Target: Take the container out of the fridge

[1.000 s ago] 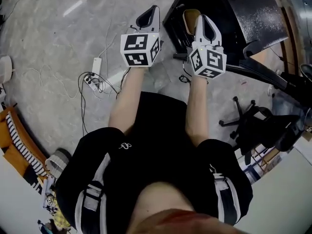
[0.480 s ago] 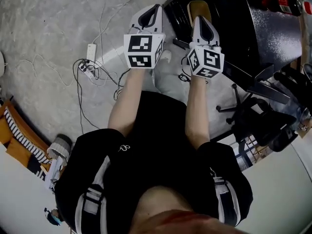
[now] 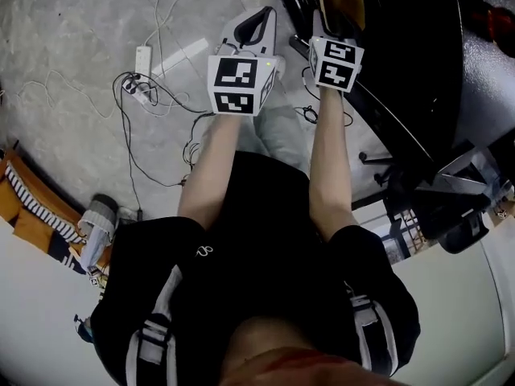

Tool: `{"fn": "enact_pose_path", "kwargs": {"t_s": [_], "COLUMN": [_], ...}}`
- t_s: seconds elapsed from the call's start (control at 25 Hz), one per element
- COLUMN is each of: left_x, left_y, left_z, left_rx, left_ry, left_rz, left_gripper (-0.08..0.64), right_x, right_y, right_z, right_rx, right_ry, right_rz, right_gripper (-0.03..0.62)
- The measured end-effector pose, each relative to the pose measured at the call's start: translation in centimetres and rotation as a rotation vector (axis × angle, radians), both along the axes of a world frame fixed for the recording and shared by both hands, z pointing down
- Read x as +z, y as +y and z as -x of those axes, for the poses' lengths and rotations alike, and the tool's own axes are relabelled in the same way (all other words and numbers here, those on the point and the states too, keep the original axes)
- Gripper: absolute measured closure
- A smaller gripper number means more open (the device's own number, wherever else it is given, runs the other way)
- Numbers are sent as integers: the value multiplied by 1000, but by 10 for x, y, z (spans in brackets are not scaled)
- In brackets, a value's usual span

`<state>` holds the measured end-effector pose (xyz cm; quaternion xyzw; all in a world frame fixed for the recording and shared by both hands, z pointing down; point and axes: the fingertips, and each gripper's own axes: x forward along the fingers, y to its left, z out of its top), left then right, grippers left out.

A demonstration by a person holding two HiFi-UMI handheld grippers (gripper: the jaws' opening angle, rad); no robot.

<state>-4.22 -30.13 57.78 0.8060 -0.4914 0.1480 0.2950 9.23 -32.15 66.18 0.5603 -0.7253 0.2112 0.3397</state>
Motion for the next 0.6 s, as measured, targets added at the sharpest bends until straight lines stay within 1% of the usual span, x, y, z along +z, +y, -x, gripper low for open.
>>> {"fn": "enact_pose_path", "kwargs": {"t_s": [0.12,0.24,0.32,0.36,0.4,0.48,0.52,0.6], "left_x": [14,25,27,25,22,16,13,10], "left_y": [0,2,2,0,-2,-6,-6,-3], "left_z": [8,25,34,36,38,41,42,43], "left_rx": [-4,-30,-49,-58,-64,-71,-72,-74], "left_ry": [-25,-43,-51,-52,-52,-51,-49,-45], "left_rz": [23,49,60,63,63,62,62,59], "left_gripper": [552,552,552,552,552,552,552,552], "right_x": [35,66,77,79,78,76,73,66], "right_y": [-12,-13,-13,-14,-16,-21,-22,-21], "right_z": [-13,-13,-12,-13,-14,-15,-14,-11], "right_rx": [7,-29,-50,-57,-62,-62,-56,-40], "right_ry": [55,107,126,138,152,178,181,167], "right_rz": [75,168,208,217,222,221,215,184], "right_gripper": [449,453,453,463,487,550,563,565]}}
